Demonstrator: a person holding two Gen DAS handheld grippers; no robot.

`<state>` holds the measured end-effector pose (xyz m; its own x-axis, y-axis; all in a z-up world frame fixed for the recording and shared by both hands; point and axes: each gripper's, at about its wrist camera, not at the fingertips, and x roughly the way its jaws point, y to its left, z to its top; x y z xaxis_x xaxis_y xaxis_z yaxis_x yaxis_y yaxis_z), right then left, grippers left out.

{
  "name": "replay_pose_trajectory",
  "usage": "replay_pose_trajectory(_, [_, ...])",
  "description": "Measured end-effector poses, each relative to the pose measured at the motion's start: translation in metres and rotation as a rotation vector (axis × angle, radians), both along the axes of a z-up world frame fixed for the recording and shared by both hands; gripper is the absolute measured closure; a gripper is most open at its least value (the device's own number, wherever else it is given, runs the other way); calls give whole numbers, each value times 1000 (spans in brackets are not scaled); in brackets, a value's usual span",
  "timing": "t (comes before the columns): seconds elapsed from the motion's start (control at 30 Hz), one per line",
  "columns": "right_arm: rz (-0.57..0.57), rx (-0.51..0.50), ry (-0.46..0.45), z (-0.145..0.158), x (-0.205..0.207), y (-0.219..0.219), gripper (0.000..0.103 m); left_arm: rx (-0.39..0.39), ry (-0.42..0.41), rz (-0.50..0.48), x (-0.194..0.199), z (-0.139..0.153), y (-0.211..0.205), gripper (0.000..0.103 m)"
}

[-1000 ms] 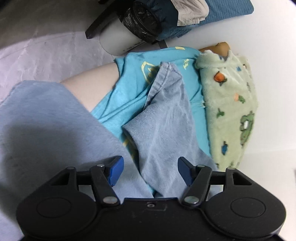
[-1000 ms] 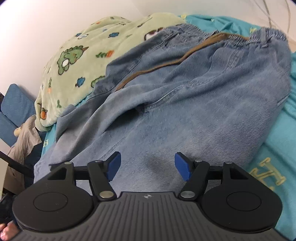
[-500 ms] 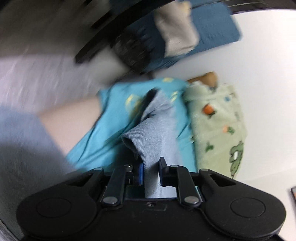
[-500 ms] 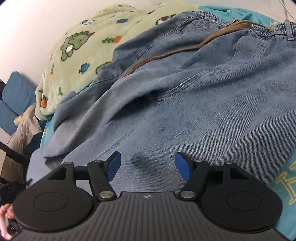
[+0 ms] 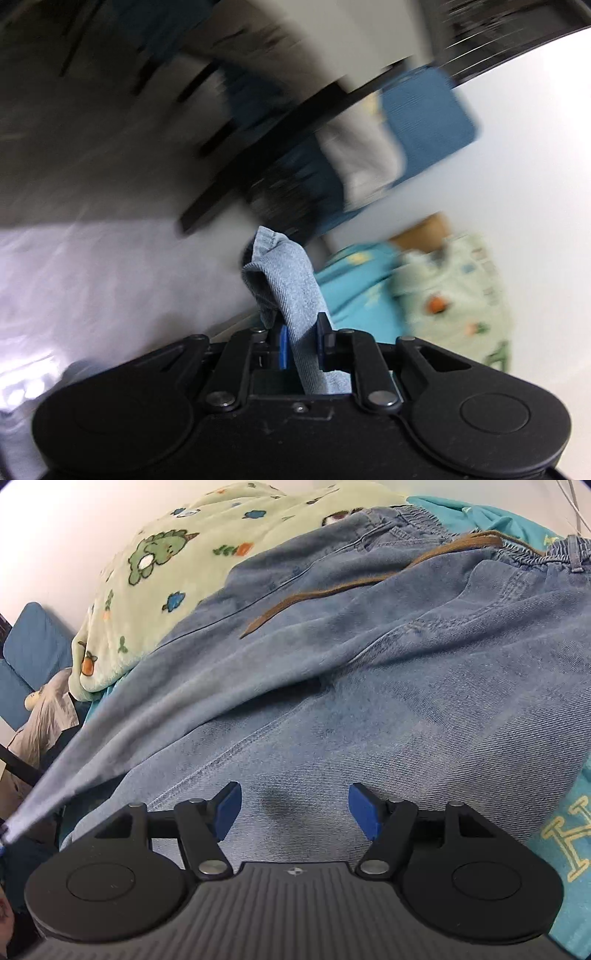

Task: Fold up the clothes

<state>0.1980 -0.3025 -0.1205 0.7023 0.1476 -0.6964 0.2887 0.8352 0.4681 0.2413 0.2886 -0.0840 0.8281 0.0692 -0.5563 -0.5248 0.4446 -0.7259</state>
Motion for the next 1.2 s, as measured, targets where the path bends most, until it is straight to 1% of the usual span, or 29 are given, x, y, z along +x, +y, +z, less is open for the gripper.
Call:
replay_pose_trajectory(0.1, [3, -12, -1, 1, 1, 1, 35, -8, 114, -8, 2, -24, 4, 89])
replay_pose_trajectory(0.2, [5, -18, -8, 1, 2, 1, 35, -12, 136, -25, -2, -31, 5, 88])
replay_pose_trajectory(0.3, [4, -13, -18, 3, 3, 0, 35, 18, 134, -63, -8, -17, 1, 86])
replay_pose_trajectory(0.33, [4, -13, -24, 5, 3, 0, 35, 46, 131, -84, -12, -10, -3, 83])
replay_pose_trajectory(0.37, [4, -13, -31, 7, 3, 0, 35, 75, 140, -110, -16, -3, -8, 76])
replay_pose_trajectory(0.4, [4, -13, -39, 9, 3, 0, 35, 104, 147, -137, -21, 5, -14, 73])
replay_pose_trajectory(0.47, [3, -13, -57, 13, 1, 0, 35, 136, 131, -200, -31, 20, -31, 73])
replay_pose_trajectory(0.53, [3, -18, -76, 18, -2, -1, 35, 167, 116, -242, -41, 34, -51, 68])
replay_pose_trajectory(0.57, [4, -19, -86, 21, -3, -2, 35, 183, 107, -265, -45, 40, -62, 63])
replay_pose_trajectory(0.6, [3, -19, -94, 23, -4, -4, 35, 199, 98, -287, -49, 46, -74, 61])
replay_pose_trajectory(0.8, [-17, -8, -149, 42, -16, -19, 35, 266, 35, -445, -86, 65, -150, 58])
replay_pose_trajectory(0.83, [-22, -2, -161, 46, -19, -23, 35, 294, 40, -473, -91, 65, -163, 58])
replay_pose_trajectory(0.93, [-36, 13, -221, 61, -29, -39, 35, 427, 123, -549, -100, 65, -203, 58])
replay_pose_trajectory(1.03, [-70, 12, -253, 73, -35, -63, 35, 449, 142, -620, -103, 57, -224, 58])
replay_pose_trajectory(1.13, [-139, 31, -264, 83, -41, -94, 35, 485, 161, -676, -104, 47, -239, 56])
replay_pose_trajectory(1.2, [-169, -6, -276, 88, -45, -114, 35, 513, 180, -714, -103, 40, -246, 56])
